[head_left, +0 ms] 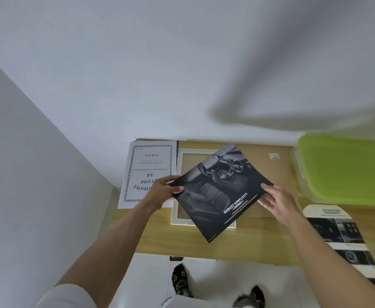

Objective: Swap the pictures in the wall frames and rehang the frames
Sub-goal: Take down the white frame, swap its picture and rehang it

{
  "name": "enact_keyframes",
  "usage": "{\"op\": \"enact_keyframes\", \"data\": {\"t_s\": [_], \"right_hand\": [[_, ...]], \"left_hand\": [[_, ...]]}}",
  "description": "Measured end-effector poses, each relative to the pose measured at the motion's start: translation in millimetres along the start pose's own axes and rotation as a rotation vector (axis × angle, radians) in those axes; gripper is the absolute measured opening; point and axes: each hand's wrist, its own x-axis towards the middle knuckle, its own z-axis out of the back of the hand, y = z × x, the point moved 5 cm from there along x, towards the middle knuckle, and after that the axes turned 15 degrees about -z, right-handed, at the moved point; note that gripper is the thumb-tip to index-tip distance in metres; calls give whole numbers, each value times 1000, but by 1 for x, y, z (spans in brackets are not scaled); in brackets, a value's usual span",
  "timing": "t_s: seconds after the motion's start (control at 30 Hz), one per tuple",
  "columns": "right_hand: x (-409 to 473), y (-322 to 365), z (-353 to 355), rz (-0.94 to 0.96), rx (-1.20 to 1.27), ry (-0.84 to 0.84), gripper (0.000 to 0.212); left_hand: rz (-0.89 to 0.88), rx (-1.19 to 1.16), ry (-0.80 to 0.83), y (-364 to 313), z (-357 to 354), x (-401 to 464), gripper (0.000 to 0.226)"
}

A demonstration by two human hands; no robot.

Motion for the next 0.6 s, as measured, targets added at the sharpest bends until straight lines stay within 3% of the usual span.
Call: {"op": "enact_keyframes", "data": {"t_s": [0.07,0.27,0.5,0.6], "right_hand": [[-2,16,20,13,-26,27,73],[-23,35,74,-33,-463,167,63],[-25,40,163,-23,-339,206,59],[-28,40,206,-38,-296,203,66]], "left_hand": [[32,-11,43,-6,-9,-3,36],[53,46,88,-18,-66,-6,39],[-24,-50,-184,-7,-170,-27,63],[0,14,-203,0,-215,-41,54]]}}
